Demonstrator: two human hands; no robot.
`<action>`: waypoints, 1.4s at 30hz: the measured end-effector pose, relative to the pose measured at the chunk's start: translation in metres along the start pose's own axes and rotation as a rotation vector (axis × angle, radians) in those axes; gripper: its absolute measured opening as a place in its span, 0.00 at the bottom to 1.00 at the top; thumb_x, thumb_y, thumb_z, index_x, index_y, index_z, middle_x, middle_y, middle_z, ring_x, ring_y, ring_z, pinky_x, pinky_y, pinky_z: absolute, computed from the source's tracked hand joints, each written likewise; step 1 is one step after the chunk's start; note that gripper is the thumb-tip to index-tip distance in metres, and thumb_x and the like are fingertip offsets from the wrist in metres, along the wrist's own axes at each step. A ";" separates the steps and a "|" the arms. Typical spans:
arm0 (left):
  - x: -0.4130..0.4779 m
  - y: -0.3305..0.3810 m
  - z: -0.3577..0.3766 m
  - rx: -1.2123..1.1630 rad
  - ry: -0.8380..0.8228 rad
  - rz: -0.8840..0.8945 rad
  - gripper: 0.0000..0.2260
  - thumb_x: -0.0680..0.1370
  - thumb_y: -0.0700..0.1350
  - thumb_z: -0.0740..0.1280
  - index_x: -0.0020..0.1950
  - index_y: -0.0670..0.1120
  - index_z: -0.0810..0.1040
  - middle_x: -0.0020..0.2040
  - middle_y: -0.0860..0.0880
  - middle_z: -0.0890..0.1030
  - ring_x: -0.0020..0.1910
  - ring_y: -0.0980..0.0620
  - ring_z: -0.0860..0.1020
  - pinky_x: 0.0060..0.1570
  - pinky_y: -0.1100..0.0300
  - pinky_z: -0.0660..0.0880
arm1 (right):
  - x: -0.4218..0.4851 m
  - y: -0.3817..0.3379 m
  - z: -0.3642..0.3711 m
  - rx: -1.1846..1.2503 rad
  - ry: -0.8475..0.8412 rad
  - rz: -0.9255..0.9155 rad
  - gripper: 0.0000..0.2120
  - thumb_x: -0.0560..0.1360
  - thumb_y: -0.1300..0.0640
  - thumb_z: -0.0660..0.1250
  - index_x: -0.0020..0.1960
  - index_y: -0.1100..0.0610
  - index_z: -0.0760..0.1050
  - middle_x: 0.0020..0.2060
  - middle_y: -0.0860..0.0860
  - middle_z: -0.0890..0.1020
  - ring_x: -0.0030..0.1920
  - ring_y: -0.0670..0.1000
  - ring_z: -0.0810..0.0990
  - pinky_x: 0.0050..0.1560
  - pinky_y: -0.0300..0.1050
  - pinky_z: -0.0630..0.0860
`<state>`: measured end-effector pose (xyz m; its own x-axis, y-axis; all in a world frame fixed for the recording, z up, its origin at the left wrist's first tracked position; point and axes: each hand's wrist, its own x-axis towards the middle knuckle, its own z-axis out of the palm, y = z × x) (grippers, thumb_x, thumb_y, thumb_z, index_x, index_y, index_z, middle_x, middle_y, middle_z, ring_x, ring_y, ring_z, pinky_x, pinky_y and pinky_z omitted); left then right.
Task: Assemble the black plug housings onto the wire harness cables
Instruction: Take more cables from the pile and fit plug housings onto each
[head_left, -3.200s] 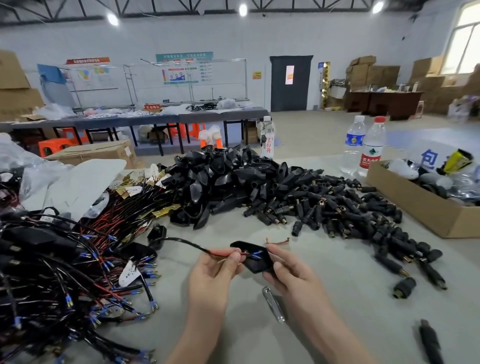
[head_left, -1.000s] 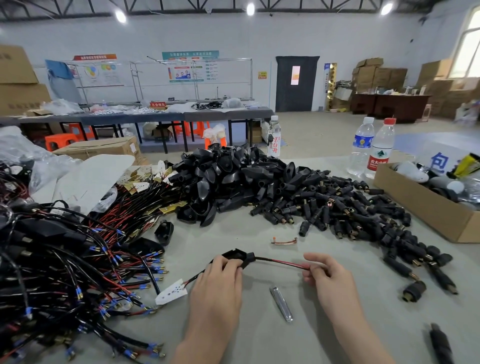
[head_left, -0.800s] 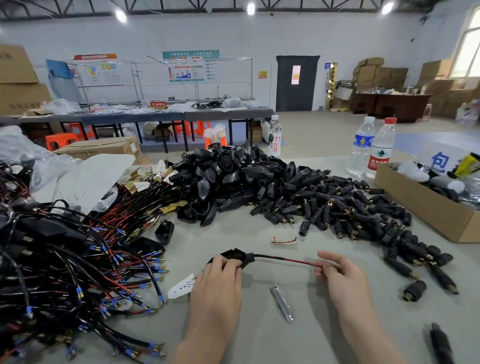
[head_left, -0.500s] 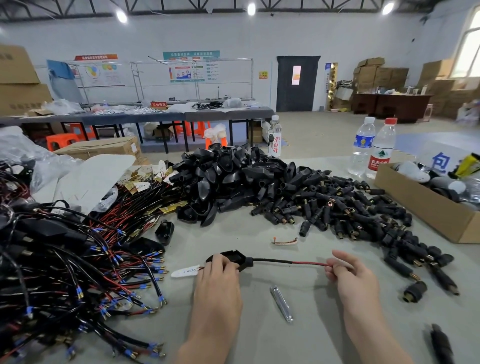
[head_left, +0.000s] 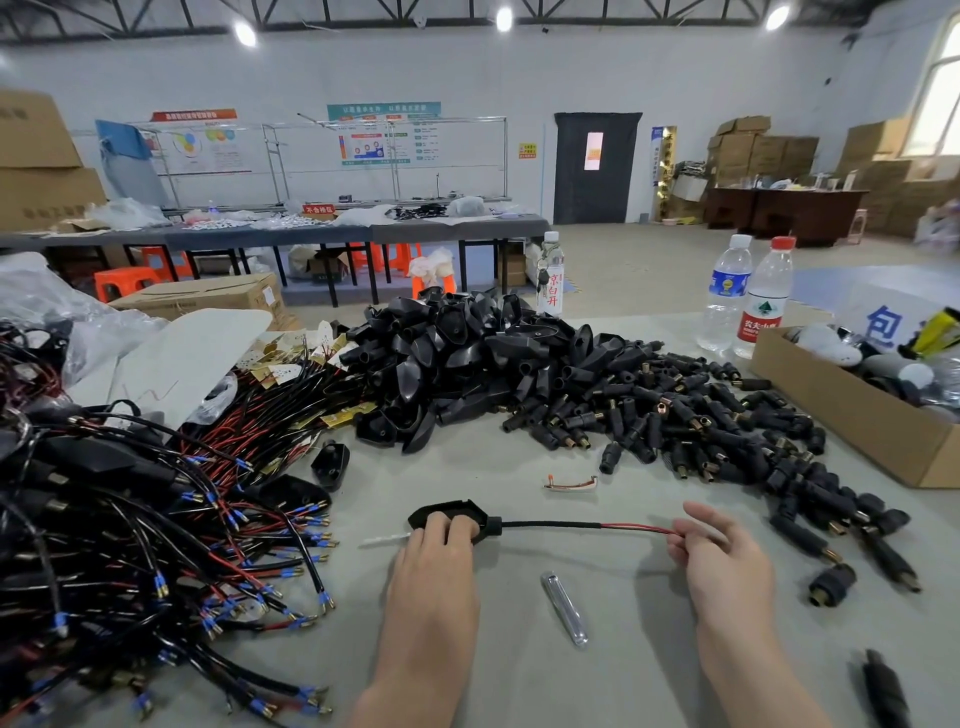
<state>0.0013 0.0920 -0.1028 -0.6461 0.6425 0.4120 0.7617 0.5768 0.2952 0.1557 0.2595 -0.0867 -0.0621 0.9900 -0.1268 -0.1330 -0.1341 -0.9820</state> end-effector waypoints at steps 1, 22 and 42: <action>0.000 0.000 0.000 0.006 0.007 0.002 0.15 0.80 0.40 0.59 0.63 0.57 0.69 0.55 0.58 0.69 0.54 0.55 0.70 0.56 0.61 0.67 | 0.000 -0.001 0.000 0.000 0.002 0.003 0.14 0.81 0.69 0.55 0.56 0.57 0.77 0.43 0.52 0.81 0.38 0.47 0.77 0.37 0.35 0.74; -0.002 0.022 -0.022 -0.163 0.117 -0.066 0.15 0.81 0.57 0.51 0.61 0.58 0.73 0.55 0.57 0.73 0.46 0.53 0.79 0.43 0.52 0.78 | -0.034 0.026 0.027 -0.923 -0.532 -0.734 0.11 0.80 0.53 0.64 0.62 0.46 0.78 0.52 0.37 0.77 0.56 0.48 0.73 0.56 0.38 0.66; 0.003 0.002 -0.034 -0.586 0.223 -0.323 0.09 0.81 0.48 0.56 0.53 0.55 0.76 0.24 0.57 0.71 0.25 0.57 0.68 0.30 0.57 0.63 | -0.035 0.023 0.027 -0.902 -0.553 -0.699 0.10 0.80 0.50 0.64 0.60 0.44 0.77 0.49 0.36 0.76 0.55 0.47 0.72 0.58 0.41 0.68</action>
<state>0.0025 0.0780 -0.0712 -0.8667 0.3300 0.3742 0.4746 0.3142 0.8222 0.1281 0.2203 -0.1011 -0.6837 0.6574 0.3168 0.4011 0.7012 -0.5895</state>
